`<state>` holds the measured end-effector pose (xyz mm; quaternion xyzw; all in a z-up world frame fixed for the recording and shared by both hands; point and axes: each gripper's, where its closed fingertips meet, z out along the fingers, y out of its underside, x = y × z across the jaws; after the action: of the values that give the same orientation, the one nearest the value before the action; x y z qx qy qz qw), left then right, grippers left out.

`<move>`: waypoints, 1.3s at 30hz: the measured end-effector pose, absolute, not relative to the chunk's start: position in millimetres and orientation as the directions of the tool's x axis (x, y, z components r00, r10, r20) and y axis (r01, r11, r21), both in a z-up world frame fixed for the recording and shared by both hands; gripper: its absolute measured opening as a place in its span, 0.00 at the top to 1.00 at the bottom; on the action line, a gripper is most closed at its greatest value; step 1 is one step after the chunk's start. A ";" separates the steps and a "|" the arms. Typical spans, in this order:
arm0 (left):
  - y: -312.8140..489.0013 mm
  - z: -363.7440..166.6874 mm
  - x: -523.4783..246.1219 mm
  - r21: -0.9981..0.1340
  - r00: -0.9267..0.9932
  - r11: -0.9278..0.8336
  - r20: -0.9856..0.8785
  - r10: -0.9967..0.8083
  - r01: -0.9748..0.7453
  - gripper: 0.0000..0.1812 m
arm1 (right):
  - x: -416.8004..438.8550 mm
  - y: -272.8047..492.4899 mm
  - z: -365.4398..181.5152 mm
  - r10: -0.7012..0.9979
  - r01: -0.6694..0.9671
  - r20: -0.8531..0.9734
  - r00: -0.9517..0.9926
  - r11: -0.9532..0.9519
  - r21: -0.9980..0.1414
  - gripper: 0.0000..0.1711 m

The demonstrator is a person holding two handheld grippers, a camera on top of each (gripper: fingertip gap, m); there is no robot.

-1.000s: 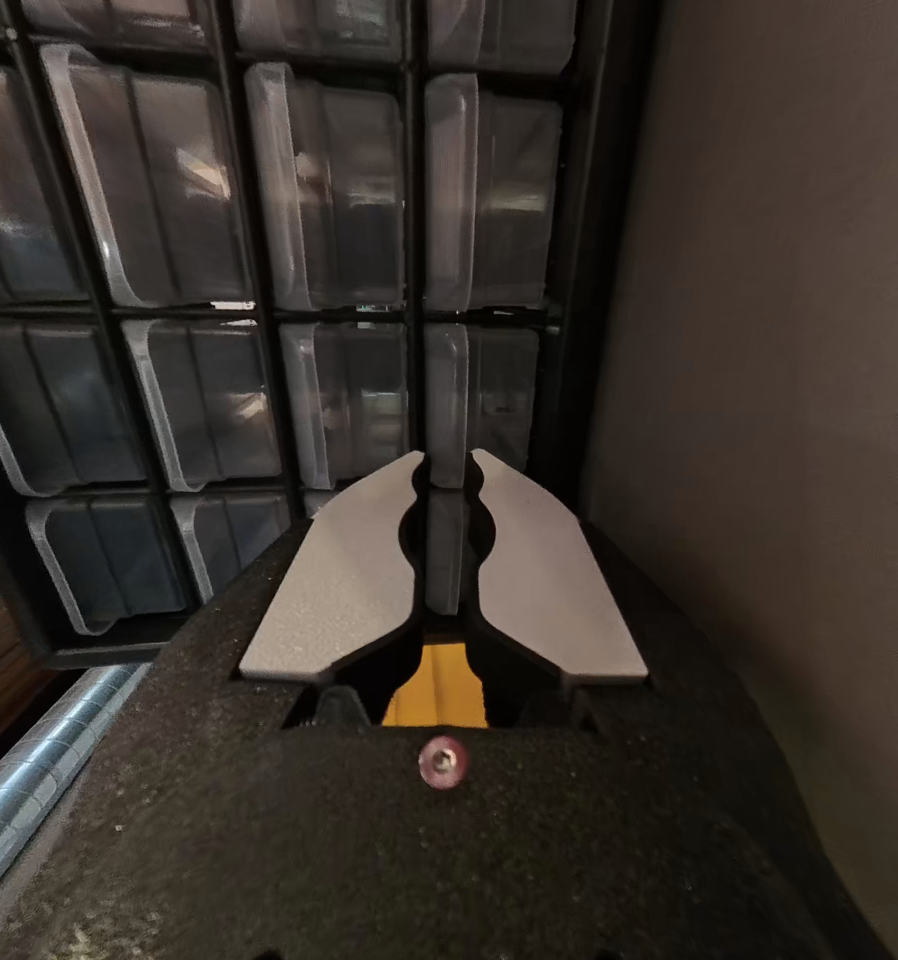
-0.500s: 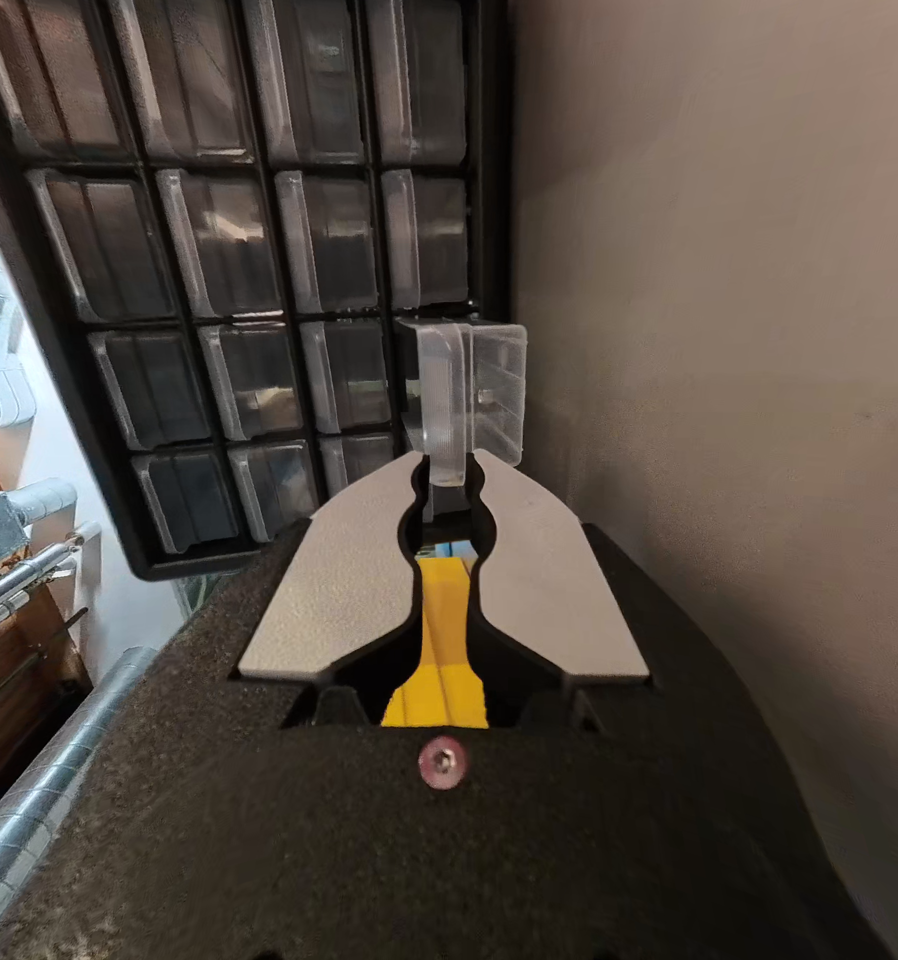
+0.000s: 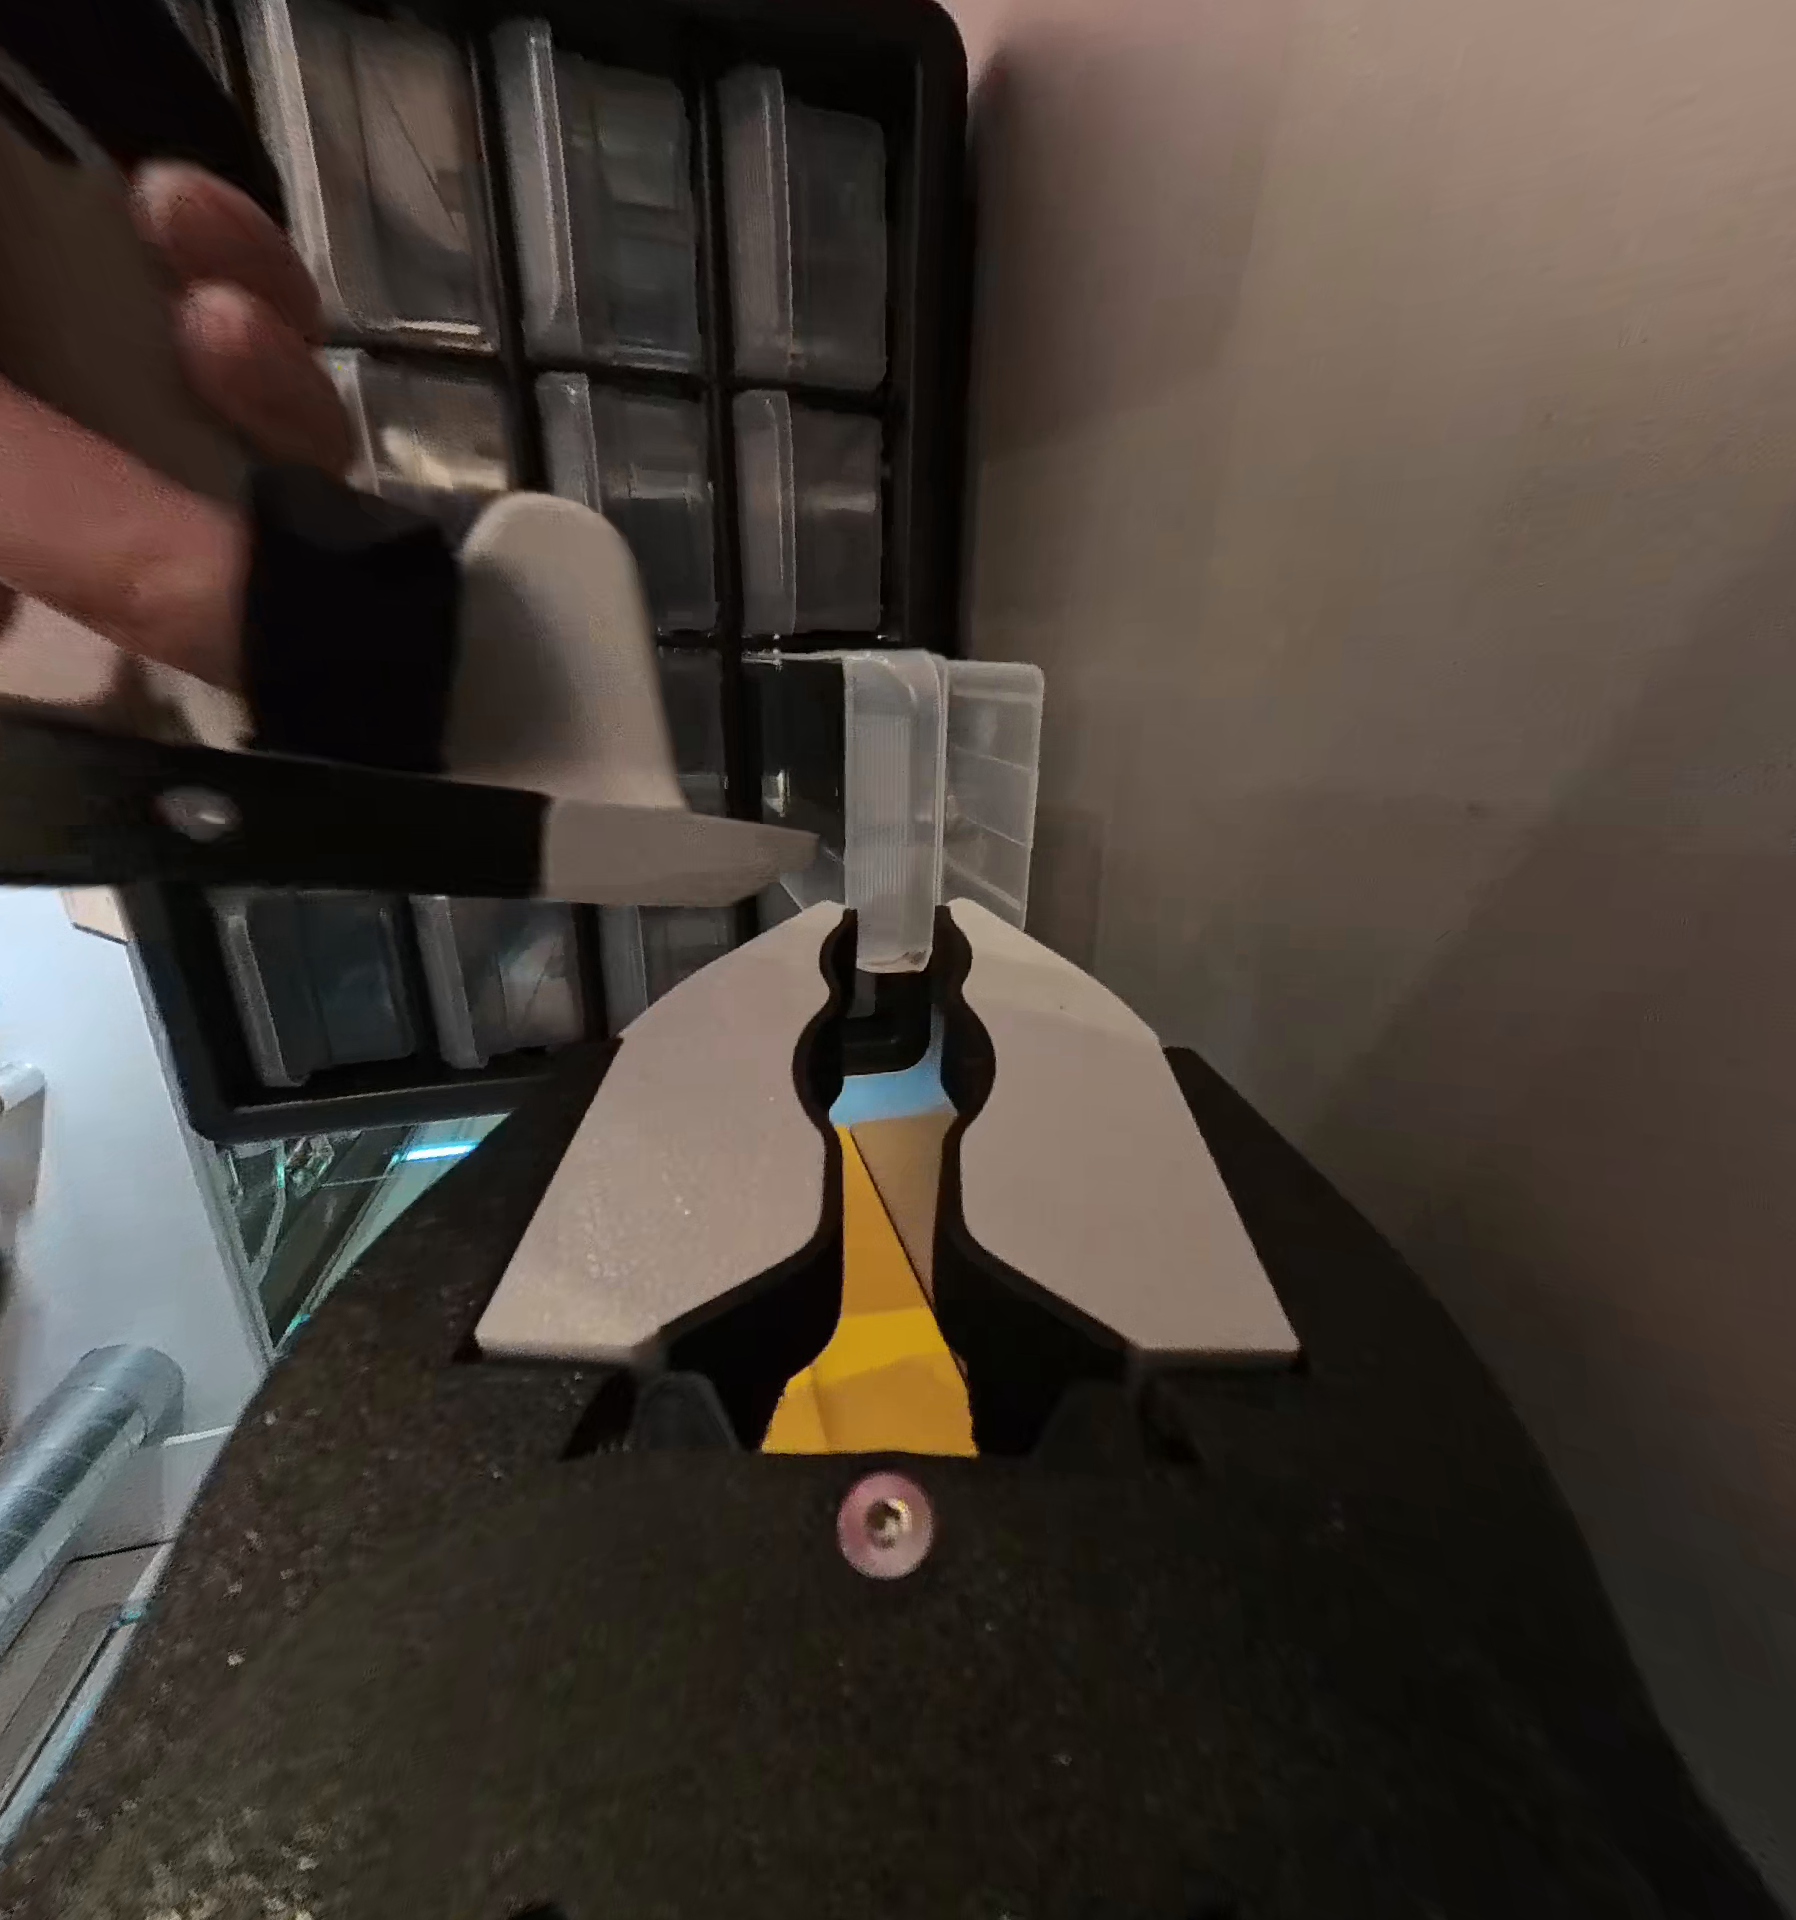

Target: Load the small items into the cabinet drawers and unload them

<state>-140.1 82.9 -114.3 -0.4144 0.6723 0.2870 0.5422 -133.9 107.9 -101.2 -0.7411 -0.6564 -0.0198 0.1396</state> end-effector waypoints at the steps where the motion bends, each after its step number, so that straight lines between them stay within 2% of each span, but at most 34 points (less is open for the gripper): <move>1: 82.3 -114.4 -139.9 -0.065 -0.069 0.495 -0.966 -0.248 -0.867 0.93 | -132.2 109.5 -107.6 0.971 0.983 0.198 0.137 -0.109 -0.144 0.91; 4: 81.6 -114.8 -140.3 -0.077 -0.064 0.494 -0.963 -0.262 -0.866 0.93 | -124.2 117.1 -121.9 0.972 0.988 0.178 0.151 -0.142 -0.062 0.91; 10: 80.5 -115.2 -141.7 -0.098 -0.054 0.493 -0.957 -0.285 -0.864 0.93 | -122.5 123.2 -137.1 0.975 0.987 0.153 0.161 -0.161 -0.016 0.88; 13: 79.9 -114.9 -141.0 -0.097 -0.056 0.495 -0.957 -0.284 -0.864 0.93 | -127.7 123.4 -138.1 0.977 0.986 0.134 0.165 -0.162 -0.031 0.88; 17: 79.9 -115.2 -140.5 -0.095 -0.059 0.495 -0.956 -0.286 -0.864 0.93 | -123.6 121.2 -142.8 0.978 0.980 0.083 0.194 -0.197 0.038 0.88; 20: 80.1 -115.3 -141.0 -0.105 -0.054 0.494 -0.953 -0.297 -0.863 0.93 | -122.9 125.4 -142.9 0.977 0.978 0.094 0.191 -0.198 0.064 0.93; 27: 80.9 -114.6 -141.9 -0.137 -0.032 0.487 -0.946 -0.322 -0.862 0.92 | -121.5 125.6 -141.9 0.977 0.979 0.119 0.175 -0.186 0.088 0.93; 31: 81.9 -114.6 -141.5 -0.172 -0.008 0.480 -0.937 -0.350 -0.860 0.92 | -124.1 126.8 -125.9 0.969 0.981 0.158 0.188 -0.193 0.019 0.93; 39: 82.2 -114.5 -139.7 -0.188 0.005 0.479 -0.933 -0.359 -0.857 0.92 | -96.3 112.5 -46.4 0.917 0.957 0.295 0.269 -0.220 -0.188 0.93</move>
<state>-139.7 82.2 -114.5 -0.4559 0.6670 0.2298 0.5427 -96.3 112.5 -46.4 -0.7788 -0.6017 -0.0600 0.1671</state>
